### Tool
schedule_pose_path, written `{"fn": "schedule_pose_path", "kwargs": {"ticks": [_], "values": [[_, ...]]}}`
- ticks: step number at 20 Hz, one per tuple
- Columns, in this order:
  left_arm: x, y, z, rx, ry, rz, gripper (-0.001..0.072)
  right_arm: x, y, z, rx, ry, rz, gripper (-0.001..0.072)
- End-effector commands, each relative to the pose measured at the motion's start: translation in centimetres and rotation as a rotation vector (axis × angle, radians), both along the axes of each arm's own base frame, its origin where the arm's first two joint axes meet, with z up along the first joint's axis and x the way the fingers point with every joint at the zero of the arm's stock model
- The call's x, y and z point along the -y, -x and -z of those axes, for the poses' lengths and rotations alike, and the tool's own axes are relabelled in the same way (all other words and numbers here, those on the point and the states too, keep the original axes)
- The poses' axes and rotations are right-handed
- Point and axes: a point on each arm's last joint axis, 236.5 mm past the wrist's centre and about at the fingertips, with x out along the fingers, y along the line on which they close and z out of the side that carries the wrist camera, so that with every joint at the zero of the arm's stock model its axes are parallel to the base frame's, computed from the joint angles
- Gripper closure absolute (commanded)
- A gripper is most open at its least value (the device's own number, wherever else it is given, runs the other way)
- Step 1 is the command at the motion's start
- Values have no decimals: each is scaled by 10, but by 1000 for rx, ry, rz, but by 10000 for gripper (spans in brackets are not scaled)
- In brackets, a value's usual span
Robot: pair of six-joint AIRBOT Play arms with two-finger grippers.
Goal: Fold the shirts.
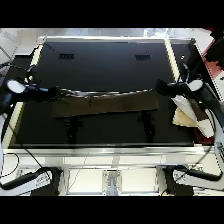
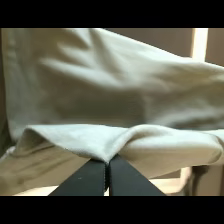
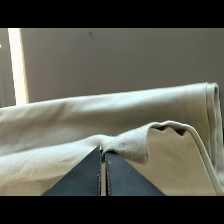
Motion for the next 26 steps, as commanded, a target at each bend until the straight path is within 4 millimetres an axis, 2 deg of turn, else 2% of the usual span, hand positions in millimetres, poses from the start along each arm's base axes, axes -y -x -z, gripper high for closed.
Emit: {"fn": "schedule_pose_path", "kwargs": {"ticks": [1, 4, 7, 8, 9, 10, 11, 14, 16, 17, 18, 19, 21, 23, 24, 26], "values": [[9, -20, 43, -25, -49, 59, 696, -14, -21, 54, -56, 15, -7, 698], [14, -26, 76, -55, -76, 68, 695, -22, -29, 81, -62, 29, 6, 698], [4, -41, 79, -17, -81, 9, 680, -18, -30, 83, -58, 43, 7, 696], [3, -44, 75, -4, -83, 4, 602, -16, -30, 80, -56, 45, 7, 695], [1, -46, 70, 5, -82, 2, 224, -10, -30, 74, -45, 53, 8, 611], [1, -49, 62, 20, -83, 1, -12, -4, -30, 64, -34, 59, 11, 408], [0, -52, 51, 43, -80, -3, -3, 3, -29, 49, -16, 59, 16, 295], [0, -63, -4, 174, -73, -23, -3, 38, -15, -9, 59, 119, 7, 296], [7, -77, -57, 327, -7, -85, -2, 66, 1, -39, 79, 168, 23, 296], [12, -83, -81, 402, 23, -108, -3, 75, 12, -42, 51, 172, 24, 296], [17, -88, -100, 461, 51, -132, -2, 80, 23, -35, 2, 162, 19, 296], [25, -90, -108, 488, 61, -129, -2, 82, 34, -22, -57, 147, 11, 296], [51, -88, -98, 464, 68, -75, -1, 81, 46, 10, -145, 125, 1, 296], [85, -87, -74, 420, 74, -8, 0, 69, 51, 41, -215, 59, -10, 293], [103, -87, -61, 393, 79, 27, 16, 63, 49, 55, -249, 14, -5, 287], [146, -85, -30, 321, 79, 126, 91, 54, 46, 80, -302, -72, 23, 217]]}}
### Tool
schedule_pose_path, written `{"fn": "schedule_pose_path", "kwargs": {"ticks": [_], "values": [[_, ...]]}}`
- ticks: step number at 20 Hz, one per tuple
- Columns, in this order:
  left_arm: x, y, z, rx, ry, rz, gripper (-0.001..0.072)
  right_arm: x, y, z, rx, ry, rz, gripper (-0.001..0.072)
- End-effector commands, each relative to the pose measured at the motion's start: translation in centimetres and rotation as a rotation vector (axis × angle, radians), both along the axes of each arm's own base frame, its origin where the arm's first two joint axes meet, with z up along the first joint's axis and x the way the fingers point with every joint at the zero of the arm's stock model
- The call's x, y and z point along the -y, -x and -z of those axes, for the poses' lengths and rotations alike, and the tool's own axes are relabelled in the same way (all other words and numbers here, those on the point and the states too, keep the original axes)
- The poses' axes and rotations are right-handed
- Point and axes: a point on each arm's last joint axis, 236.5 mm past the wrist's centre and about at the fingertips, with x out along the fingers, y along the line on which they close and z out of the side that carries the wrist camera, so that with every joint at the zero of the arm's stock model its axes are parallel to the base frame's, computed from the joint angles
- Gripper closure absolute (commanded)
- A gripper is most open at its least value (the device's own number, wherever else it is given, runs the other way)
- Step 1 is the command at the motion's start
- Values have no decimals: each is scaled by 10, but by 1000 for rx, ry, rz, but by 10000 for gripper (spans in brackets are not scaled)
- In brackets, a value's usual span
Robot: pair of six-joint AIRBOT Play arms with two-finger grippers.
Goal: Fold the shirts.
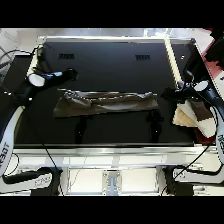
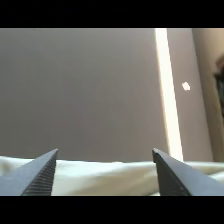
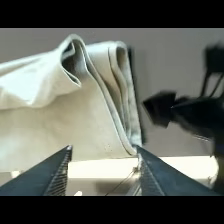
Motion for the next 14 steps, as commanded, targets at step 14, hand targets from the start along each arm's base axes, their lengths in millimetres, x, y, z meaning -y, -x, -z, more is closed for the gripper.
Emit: {"fn": "schedule_pose_path", "kwargs": {"ticks": [14], "values": [[123, 23, 138, -414, -260, 447, 355, -23, -20, 51, -43, -157, -70, 218]]}}
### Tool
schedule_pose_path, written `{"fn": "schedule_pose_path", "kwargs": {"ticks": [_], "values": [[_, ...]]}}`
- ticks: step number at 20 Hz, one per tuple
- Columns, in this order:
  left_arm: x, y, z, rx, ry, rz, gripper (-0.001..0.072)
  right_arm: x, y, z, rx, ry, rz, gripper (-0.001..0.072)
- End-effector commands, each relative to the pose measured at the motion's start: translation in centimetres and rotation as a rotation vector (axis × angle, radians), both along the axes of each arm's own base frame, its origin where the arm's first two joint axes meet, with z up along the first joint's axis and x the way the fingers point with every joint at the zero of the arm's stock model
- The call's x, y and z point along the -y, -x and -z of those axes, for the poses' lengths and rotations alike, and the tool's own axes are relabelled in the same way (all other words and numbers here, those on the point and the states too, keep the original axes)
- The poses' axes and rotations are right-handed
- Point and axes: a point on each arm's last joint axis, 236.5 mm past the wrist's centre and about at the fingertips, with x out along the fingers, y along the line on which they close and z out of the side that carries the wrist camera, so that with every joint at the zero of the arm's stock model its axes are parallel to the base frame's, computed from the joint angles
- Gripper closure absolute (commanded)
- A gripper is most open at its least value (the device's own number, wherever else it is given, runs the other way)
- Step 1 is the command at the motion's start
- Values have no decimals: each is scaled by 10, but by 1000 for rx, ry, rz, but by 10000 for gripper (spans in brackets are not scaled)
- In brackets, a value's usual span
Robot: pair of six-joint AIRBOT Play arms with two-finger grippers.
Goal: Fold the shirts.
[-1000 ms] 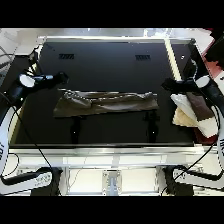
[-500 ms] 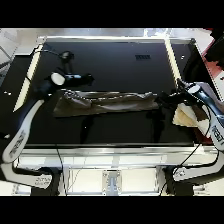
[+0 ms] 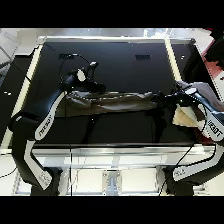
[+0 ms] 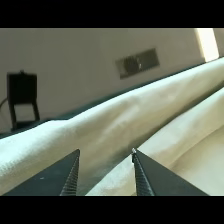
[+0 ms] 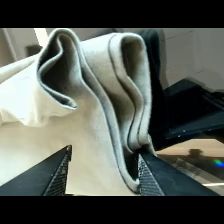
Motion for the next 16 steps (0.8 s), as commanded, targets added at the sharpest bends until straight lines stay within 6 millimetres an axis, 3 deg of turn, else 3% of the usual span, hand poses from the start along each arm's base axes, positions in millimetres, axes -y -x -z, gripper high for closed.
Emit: {"fn": "schedule_pose_path", "kwargs": {"ticks": [1, 4, 7, 16], "values": [[1, 9, 12, -55, -26, 26, 355, 10, -15, -22, 69, 61, -62, 218], [8, 11, 10, -63, 0, 25, 355, 25, -29, -46, 102, 141, -106, 218], [12, 12, 8, -70, 23, 19, 355, 40, -26, -49, 76, 219, -143, 219], [23, 15, 2, -93, 82, 7, 355, 32, -25, -6, -2, 154, -116, 219]]}}
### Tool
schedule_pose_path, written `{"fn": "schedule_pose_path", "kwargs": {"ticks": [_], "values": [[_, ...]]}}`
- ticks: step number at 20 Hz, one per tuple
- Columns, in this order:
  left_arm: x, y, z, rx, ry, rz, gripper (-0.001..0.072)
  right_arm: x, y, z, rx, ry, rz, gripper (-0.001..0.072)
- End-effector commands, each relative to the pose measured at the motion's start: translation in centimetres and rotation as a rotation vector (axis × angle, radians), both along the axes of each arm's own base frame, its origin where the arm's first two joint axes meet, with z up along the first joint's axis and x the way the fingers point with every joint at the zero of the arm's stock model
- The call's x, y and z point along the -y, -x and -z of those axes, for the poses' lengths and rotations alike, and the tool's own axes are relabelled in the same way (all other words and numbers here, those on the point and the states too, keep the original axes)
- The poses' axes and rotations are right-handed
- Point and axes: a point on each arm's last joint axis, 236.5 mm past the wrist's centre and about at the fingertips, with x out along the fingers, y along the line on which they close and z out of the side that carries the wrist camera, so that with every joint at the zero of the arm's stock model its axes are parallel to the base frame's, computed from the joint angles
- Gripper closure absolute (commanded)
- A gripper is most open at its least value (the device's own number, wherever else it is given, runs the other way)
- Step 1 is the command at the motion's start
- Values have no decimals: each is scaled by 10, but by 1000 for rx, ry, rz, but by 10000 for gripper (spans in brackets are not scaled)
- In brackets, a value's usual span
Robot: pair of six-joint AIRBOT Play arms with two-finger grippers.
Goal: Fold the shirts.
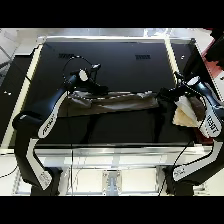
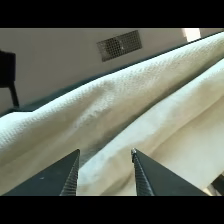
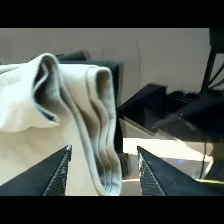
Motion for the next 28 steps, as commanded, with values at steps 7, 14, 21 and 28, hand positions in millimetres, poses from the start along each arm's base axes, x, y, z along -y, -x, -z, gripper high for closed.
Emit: {"fn": "schedule_pose_path", "kwargs": {"ticks": [7, 14, 21, 28], "values": [[7, 2, -4, -15, 38, -8, 354, -50, 2, 9, -43, -252, -27, 219], [16, 7, -6, -27, 60, -2, 554, -83, 9, 15, -73, -267, -95, 546], [32, 42, 15, -124, 22, 95, 692, -103, 10, -62, 26, -297, -213, 696], [43, 58, 46, -182, -2, 127, 692, -162, 3, -191, 271, -299, -365, 696]]}}
